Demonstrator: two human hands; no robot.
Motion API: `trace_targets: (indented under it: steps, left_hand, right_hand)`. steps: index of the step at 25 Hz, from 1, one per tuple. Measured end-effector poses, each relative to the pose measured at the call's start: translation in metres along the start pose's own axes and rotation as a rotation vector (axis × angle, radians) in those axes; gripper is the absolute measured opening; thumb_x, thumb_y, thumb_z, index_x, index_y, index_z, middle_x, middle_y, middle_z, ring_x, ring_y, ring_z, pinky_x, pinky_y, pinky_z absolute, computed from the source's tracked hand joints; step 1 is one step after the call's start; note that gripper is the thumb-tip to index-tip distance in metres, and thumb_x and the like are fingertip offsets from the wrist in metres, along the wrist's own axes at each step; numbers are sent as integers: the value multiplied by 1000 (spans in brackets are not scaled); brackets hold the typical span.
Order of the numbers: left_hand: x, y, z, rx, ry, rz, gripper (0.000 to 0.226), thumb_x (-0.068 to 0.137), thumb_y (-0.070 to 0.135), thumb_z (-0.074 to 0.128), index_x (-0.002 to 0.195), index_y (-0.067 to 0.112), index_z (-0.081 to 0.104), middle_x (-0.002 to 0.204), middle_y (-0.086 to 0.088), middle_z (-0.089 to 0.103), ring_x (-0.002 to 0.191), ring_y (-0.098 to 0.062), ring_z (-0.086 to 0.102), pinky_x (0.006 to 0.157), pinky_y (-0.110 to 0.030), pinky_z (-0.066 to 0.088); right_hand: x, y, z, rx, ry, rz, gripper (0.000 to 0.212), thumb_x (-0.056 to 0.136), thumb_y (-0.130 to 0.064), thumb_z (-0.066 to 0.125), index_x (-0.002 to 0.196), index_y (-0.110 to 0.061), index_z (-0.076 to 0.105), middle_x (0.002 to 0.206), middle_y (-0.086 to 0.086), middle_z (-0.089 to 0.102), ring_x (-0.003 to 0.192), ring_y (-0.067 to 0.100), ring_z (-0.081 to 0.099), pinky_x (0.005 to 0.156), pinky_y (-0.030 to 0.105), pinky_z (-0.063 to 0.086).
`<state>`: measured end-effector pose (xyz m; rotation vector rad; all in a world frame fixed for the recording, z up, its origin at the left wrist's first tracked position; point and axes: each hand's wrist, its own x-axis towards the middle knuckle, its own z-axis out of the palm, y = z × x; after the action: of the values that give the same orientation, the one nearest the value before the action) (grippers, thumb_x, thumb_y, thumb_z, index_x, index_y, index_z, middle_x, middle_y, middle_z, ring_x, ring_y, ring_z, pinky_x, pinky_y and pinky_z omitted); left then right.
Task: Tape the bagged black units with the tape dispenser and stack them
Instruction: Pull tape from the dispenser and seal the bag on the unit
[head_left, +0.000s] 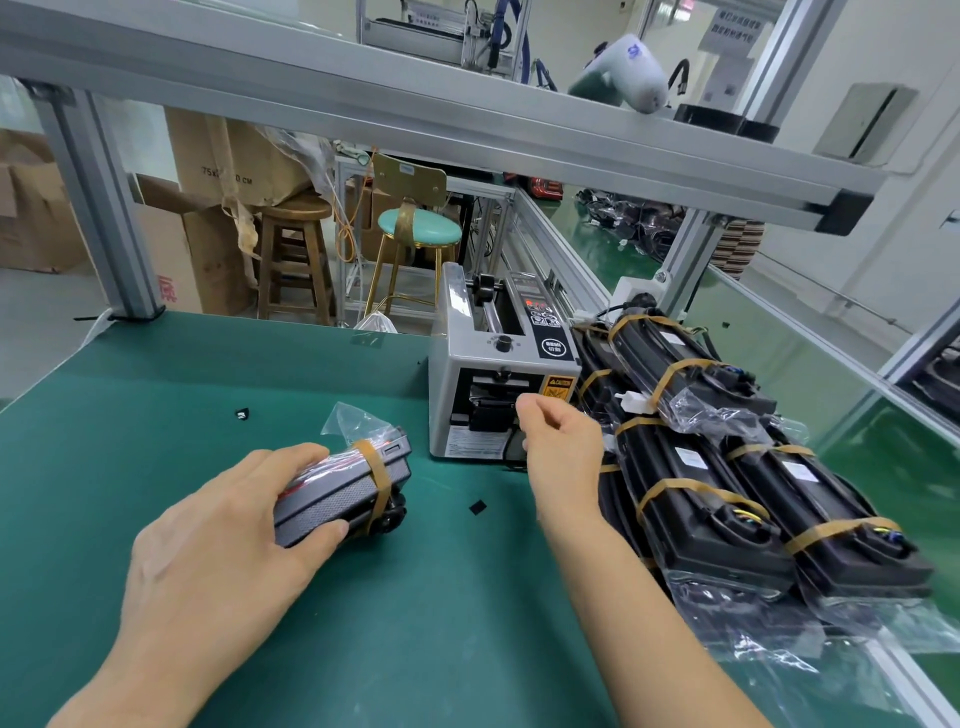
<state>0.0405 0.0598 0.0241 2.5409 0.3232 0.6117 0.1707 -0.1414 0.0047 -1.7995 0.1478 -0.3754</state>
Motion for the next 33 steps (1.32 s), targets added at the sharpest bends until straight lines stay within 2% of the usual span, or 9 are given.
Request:
trace_targets:
  steps: [4, 8, 16, 18, 21, 25, 27, 30, 33]
  left_hand:
    - [0, -1, 0, -11, -2, 11, 43, 63, 29, 83, 99, 41, 62, 83, 25, 59, 69, -14, 50, 55, -21, 29]
    - [1, -2, 0, -9, -13, 24, 43, 64, 30, 81, 99, 43, 60, 85, 25, 60, 70, -14, 51, 56, -24, 30]
    - [0, -1, -4, 5, -30, 26, 44, 64, 33, 81, 100, 44, 59, 84, 26, 60, 70, -12, 50, 56, -24, 29]
    - [0, -1, -5, -5, -31, 16, 46, 64, 34, 81, 103, 43, 58, 84, 25, 59, 71, -13, 49, 57, -26, 30]
    - [2, -2, -7, -89, -108, -44, 52, 65, 36, 79, 99, 44, 40, 87, 26, 58, 74, -16, 53, 64, -31, 36]
    - [3, -9, -14, -106, -178, -52, 48, 63, 35, 80, 92, 40, 42, 84, 21, 62, 77, -13, 57, 66, -32, 43]
    - [3, -10, -18, -63, -148, -15, 42, 60, 40, 81, 90, 41, 51, 83, 26, 59, 79, -11, 54, 65, -21, 37]
    - [-3, -19, -19, -162, -137, -23, 44, 59, 39, 83, 94, 46, 57, 84, 33, 55, 81, -1, 52, 69, -5, 32]
    - [-8, -32, -15, -436, -126, -84, 54, 58, 25, 86, 101, 41, 57, 91, 31, 61, 91, 7, 56, 74, 0, 37]
  right_hand:
    - [6, -7, 12, 78, 61, 155, 31, 90, -21, 65, 58, -18, 64, 65, -18, 63, 71, 2, 57, 77, 27, 45]
    - [11, -10, 20, 106, 115, 261, 21, 86, -24, 71, 66, -27, 63, 76, -9, 64, 83, 15, 60, 85, 33, 46]
    - [18, -15, 37, 292, 225, 473, 13, 82, -12, 72, 71, -17, 66, 69, 1, 56, 59, 14, 44, 62, 31, 43]
    - [14, -19, 31, 382, 182, 530, 22, 84, -10, 68, 67, -18, 57, 59, -3, 48, 49, 10, 36, 46, 23, 37]
    - [-5, -24, 1, 686, -117, 621, 29, 91, -12, 62, 67, -18, 47, 47, -9, 38, 38, 3, 31, 37, 14, 28]
    - [-49, -43, -23, 563, -411, 432, 14, 73, -32, 69, 65, -23, 62, 63, -10, 55, 63, 5, 51, 66, 21, 38]
    - [-69, -58, -18, 455, -473, 283, 20, 57, -42, 71, 67, -25, 74, 87, -18, 68, 87, 0, 60, 80, 21, 36]
    - [-94, -67, 6, 402, -580, 115, 6, 70, -28, 74, 66, -25, 75, 124, -27, 58, 111, -19, 50, 87, 13, 30]
    - [-107, -57, 26, 350, -546, 56, 13, 80, -20, 70, 69, -21, 75, 131, -32, 48, 121, -18, 41, 89, 10, 28]
